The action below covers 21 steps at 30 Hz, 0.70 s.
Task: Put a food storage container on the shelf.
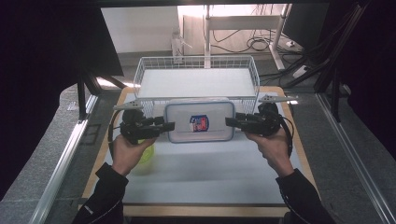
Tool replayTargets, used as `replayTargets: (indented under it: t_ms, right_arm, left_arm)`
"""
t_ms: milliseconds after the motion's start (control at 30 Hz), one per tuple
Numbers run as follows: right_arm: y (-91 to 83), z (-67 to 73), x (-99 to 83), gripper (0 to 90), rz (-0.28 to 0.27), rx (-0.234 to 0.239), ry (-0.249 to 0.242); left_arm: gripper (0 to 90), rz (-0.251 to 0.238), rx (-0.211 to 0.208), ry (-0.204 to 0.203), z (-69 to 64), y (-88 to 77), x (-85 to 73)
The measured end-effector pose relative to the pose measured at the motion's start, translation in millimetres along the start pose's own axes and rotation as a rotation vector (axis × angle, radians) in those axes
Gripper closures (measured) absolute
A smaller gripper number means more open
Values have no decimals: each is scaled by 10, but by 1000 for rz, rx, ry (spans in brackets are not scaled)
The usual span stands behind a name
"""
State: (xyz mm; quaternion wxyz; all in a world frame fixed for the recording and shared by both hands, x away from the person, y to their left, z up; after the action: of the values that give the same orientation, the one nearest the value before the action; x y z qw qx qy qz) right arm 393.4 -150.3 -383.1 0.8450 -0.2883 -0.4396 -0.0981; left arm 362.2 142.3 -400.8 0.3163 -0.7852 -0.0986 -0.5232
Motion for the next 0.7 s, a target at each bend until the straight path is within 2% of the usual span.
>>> replayTargets:
  t_ms: [333,700]
  right_arm:
    - [33,19,283,527,-22,-4,-6]
    - [88,-33,562,525,-46,-9,3]
  left_arm:
    - [503,-17,9,5,102,-44,230]
    - [504,-28,7,1,261,-24,482]
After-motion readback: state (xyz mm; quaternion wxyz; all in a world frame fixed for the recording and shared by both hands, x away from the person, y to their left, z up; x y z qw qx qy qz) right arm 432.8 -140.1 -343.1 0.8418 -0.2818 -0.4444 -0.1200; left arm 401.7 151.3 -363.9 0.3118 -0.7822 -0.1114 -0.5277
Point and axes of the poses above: each handheld gripper's, and its own axes: y roughly forward along the jaws, x roughly out of its top, z roughly to its left, the point moved 6 cm from there along y, roughly forward along the jaws, and after that the axes turned 7 degrees about y, right-handed, at the moved point
